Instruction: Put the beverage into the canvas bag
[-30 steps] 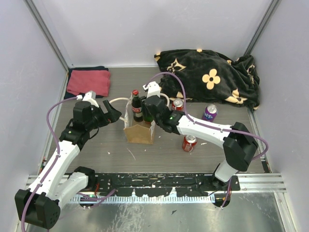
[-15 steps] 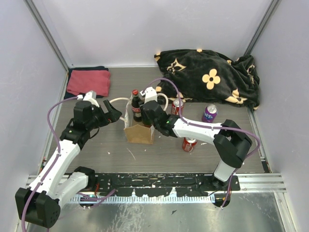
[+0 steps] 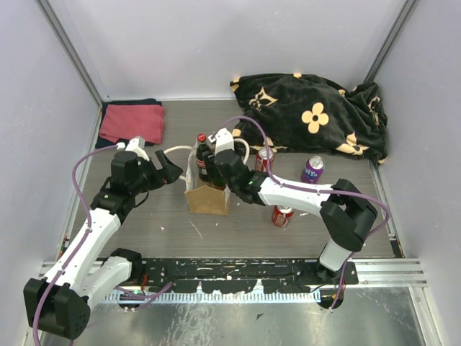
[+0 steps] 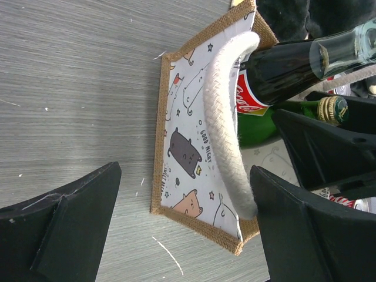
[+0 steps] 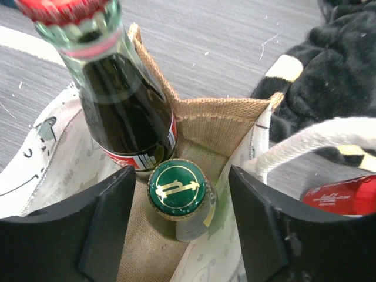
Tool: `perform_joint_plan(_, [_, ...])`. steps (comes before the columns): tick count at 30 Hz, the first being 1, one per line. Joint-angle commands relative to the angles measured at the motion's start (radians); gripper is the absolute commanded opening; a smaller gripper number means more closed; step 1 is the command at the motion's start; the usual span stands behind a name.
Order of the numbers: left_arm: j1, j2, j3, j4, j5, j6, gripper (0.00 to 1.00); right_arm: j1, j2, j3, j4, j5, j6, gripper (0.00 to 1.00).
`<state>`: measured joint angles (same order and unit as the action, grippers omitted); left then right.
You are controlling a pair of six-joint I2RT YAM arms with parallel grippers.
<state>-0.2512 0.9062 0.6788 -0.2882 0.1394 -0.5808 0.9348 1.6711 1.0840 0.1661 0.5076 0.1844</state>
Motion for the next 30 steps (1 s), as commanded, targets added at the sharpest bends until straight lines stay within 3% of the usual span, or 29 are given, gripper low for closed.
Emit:
perform_joint_plan(1, [0.002,-0.009,-0.023,0.027,0.014,-0.001,0.98,0.018,-0.114,0.037,0.076,0.038,-0.038,0.74])
perform_joint_plan(9, [0.002,-0.012,-0.026,0.029,0.019,-0.007,0.98,0.022,-0.204,0.118,0.007,0.097,-0.063,0.81])
perform_joint_plan(14, [0.002,-0.027,-0.026,0.019,0.02,0.001,0.98,-0.053,-0.258,0.279,-0.165,0.162,-0.084,0.83])
perform_joint_plan(21, [0.003,-0.031,-0.025,0.017,0.023,0.002,0.98,-0.374,-0.174,0.548,-0.661,-0.025,0.067,0.82])
perform_joint_plan(26, [0.002,-0.03,-0.034,0.026,0.023,-0.009,0.98,-0.445,-0.05,0.593,-0.859,-0.179,0.11,0.82])
perform_joint_plan(30, [0.002,-0.038,-0.036,0.025,0.024,-0.012,0.98,-0.464,0.006,0.55,-0.879,-0.298,0.145,0.83])
